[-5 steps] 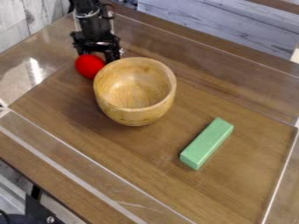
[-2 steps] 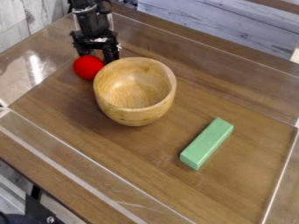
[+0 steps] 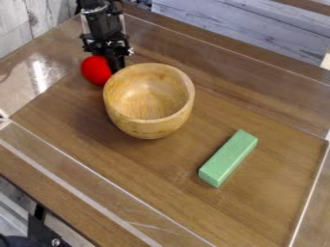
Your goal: Move the red object to the right side of the table
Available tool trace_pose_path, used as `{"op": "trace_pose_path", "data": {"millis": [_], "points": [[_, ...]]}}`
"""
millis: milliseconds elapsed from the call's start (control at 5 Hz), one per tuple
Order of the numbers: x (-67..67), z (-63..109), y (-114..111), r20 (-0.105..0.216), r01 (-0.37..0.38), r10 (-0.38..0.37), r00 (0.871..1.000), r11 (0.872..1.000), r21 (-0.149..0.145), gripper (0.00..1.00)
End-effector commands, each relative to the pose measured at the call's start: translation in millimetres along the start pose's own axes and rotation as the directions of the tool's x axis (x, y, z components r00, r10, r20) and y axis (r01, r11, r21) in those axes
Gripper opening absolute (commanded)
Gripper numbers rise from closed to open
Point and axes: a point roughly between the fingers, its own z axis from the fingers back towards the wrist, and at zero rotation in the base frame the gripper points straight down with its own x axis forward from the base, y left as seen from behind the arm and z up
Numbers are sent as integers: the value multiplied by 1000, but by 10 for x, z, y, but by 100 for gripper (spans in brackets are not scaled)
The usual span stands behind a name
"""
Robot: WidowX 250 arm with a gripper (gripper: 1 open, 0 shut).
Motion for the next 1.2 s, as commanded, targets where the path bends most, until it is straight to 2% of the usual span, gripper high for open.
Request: {"op": "trace_pose_path", "data": {"millis": [0,200,400,600,800,1000], "points": [[32,308,-286,34,28,-30,999,999,43,0],[20,514,-602,44,41,-44,998,997,69,0],[77,646,-1011,57,64,-69,996,994,88,0],[213,669,-1424,53,108,-113,992,990,91,0],[273,682,-1785,39,189,-193,980,978,91,0],[254,711,-2150,27,271,-275,961,957,104,0]]}}
